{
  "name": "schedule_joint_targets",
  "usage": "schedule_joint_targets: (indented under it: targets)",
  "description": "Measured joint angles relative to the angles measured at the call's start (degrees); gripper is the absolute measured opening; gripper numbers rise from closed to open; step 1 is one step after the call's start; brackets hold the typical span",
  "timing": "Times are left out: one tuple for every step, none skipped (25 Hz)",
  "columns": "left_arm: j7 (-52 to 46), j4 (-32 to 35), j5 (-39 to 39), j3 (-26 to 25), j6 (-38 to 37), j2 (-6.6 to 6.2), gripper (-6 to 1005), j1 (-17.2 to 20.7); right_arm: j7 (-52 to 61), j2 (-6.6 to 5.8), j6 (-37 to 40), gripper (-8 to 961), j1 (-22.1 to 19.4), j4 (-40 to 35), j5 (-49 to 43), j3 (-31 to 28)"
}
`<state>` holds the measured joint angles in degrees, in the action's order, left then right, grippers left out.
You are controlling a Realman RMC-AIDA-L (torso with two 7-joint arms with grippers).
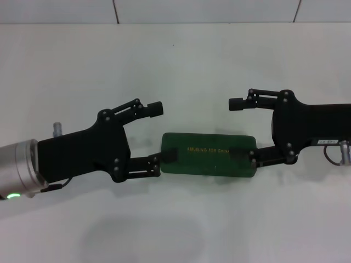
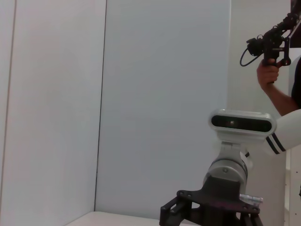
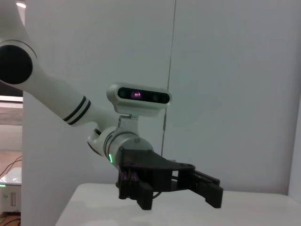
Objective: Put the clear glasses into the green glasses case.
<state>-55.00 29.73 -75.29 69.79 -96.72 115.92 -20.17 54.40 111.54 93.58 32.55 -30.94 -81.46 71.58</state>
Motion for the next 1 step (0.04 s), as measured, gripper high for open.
schedule_joint_targets:
  targets:
    - [0.01,-0.01,-0.01,0.0,-0.01,0.0,881,0.02,0.0,0.02,-0.15,832,-0.01,0.0,-0.01,0.06]
